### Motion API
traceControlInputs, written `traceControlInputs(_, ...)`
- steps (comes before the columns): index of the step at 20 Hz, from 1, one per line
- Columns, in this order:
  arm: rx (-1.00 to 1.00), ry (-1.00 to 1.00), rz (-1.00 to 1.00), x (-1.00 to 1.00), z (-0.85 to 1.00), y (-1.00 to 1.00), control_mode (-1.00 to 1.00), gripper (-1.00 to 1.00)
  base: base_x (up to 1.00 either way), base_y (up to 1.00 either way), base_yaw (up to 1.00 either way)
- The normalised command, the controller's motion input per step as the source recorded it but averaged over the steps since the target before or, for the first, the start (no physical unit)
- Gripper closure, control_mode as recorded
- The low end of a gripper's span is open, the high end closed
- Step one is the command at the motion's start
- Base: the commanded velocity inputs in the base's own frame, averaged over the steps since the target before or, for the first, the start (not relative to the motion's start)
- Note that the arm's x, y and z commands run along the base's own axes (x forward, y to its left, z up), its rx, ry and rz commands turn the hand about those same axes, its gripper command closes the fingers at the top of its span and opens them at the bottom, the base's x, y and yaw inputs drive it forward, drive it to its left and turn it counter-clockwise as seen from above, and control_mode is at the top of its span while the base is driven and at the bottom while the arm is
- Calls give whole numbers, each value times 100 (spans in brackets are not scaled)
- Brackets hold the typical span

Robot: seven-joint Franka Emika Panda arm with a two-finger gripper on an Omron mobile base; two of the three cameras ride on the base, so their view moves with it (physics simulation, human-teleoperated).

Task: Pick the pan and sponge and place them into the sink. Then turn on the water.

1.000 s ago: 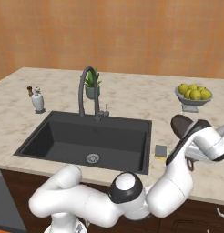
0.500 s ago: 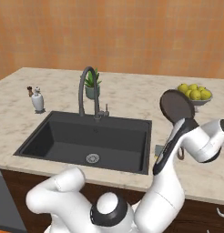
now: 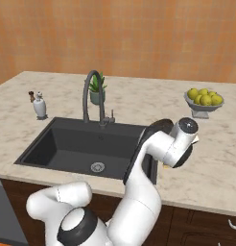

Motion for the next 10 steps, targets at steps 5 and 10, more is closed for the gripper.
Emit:
traceControlInputs(5,-13,-4,38,0,8,9,-100,100,0,0,0)
traceControlInputs(10,0,14,45,0,48,17,-100,100,0,0,0)
